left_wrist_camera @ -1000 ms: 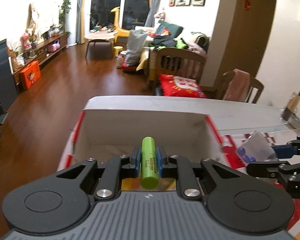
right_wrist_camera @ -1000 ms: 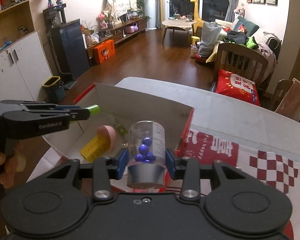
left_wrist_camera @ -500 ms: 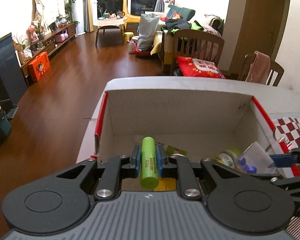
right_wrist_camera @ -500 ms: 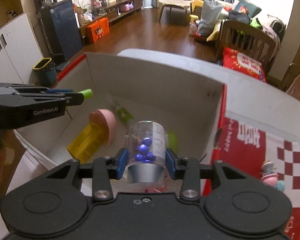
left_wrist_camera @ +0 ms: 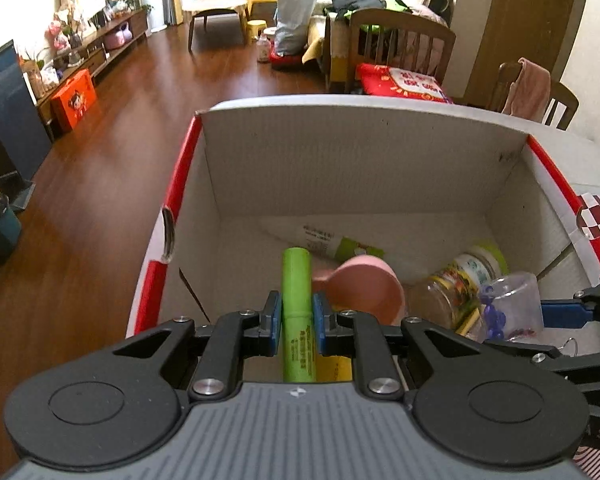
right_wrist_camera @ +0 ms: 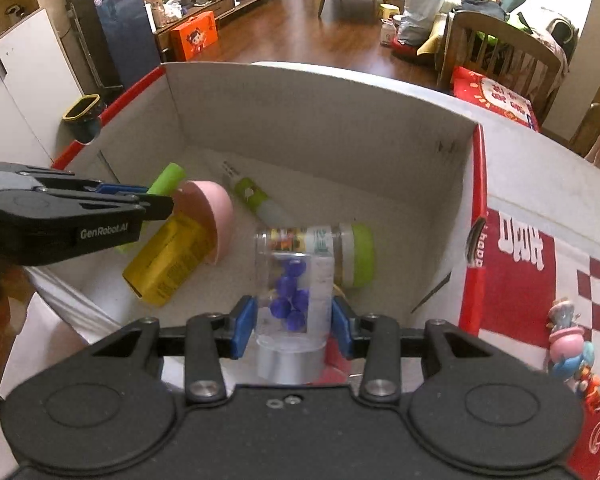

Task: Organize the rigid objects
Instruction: 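Carry the highlighter and blue-ball jar into the box and open both grippers, then withdraw both grippers from the box back toward the toy pile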

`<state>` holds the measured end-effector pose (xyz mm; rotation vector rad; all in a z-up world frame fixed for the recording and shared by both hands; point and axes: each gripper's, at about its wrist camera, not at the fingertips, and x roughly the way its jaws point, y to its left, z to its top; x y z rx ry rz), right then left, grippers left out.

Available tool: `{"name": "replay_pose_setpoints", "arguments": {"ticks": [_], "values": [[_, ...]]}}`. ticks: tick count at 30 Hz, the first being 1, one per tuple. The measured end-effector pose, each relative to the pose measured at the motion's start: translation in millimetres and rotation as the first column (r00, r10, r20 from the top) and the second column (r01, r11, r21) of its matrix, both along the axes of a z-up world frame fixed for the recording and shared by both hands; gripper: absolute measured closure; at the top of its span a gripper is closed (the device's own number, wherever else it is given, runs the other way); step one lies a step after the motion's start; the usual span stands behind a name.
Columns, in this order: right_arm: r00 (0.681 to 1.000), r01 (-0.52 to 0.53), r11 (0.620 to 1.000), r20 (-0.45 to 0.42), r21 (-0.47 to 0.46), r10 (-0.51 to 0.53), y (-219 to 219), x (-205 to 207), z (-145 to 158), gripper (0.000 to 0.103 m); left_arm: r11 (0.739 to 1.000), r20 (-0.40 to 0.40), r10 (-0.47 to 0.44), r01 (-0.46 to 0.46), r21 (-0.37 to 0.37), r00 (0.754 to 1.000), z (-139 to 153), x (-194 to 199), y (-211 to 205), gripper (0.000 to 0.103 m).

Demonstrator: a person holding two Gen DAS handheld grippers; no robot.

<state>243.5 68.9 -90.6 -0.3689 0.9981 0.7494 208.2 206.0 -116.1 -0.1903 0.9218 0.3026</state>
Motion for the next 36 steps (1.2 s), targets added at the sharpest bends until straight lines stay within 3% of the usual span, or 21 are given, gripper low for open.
{"name": "replay_pose_setpoints", "arguments": {"ticks": [11,16,25,30,36], "values": [[1.000,-0.002,0.999,-0.003,0.043,0.002,-11,-4,11,0.057,0.999,-0.033,0.022,-0.024,-0.047,0.999,2,-10,2,0.086],[1.000,-0.006,0.998,0.011,0.063,0.005,-16,-9,19,0.048,0.998,-0.027,0.029,-0.031,-0.053,0.999,7,-17,1,0.084],[1.000,-0.007,0.995,0.027,0.102,0.004,-31,-15,39,0.042,0.998,0.002,0.024,-0.024,-0.065,1.000,22,-30,-10,0.083],[0.999,-0.012,0.991,0.036,0.135,0.007,-45,-21,53,0.040,0.998,0.031,0.013,-0.011,-0.060,0.999,35,-37,-19,0.074],[0.999,-0.020,0.981,0.037,0.191,0.013,-69,-29,72,0.035,0.998,0.068,-0.001,0.005,-0.061,0.998,51,-46,-33,0.073]]}}
